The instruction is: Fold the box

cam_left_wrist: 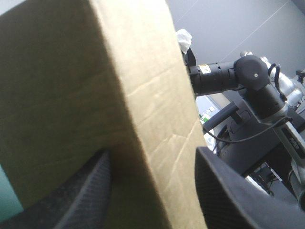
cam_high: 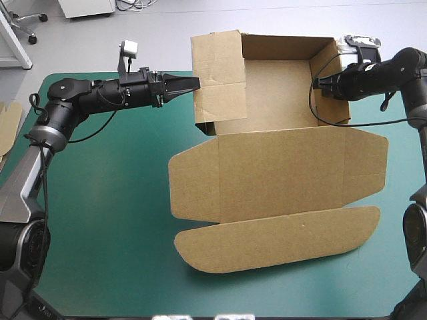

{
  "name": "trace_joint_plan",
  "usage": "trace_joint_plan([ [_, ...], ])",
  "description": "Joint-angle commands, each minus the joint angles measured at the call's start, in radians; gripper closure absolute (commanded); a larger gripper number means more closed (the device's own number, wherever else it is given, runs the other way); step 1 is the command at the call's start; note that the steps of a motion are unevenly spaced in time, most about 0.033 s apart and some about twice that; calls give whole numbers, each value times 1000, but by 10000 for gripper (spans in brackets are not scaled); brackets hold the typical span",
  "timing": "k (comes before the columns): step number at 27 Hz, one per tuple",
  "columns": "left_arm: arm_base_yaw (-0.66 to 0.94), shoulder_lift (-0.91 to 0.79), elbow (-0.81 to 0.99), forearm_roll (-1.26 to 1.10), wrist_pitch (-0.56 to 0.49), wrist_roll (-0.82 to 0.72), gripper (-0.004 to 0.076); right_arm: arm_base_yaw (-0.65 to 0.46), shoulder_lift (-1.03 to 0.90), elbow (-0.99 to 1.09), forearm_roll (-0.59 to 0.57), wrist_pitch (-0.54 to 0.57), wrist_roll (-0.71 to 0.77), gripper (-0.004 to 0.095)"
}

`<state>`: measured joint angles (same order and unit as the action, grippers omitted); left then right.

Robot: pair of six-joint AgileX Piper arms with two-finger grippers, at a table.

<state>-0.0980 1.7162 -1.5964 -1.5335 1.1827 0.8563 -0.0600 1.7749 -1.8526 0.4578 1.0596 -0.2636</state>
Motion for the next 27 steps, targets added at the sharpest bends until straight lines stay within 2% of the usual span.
trace_joint_plan([
  [1, -17, -47, -90, 5, -47, -55, 335, -3, -50, -26, 63, -45, 17, 941],
  [4, -33, -47, -134, 147, -84, -144, 336, -1, -50, -26, 76, -43, 25, 941],
  [20, -73, -47, -210, 141, -112, -161, 336, -1, -50, -26, 99, -47, 27, 940],
  [27, -121, -47, -212, 231, -149, -196, 336, -1, -50, -26, 99, -46, 32, 940],
])
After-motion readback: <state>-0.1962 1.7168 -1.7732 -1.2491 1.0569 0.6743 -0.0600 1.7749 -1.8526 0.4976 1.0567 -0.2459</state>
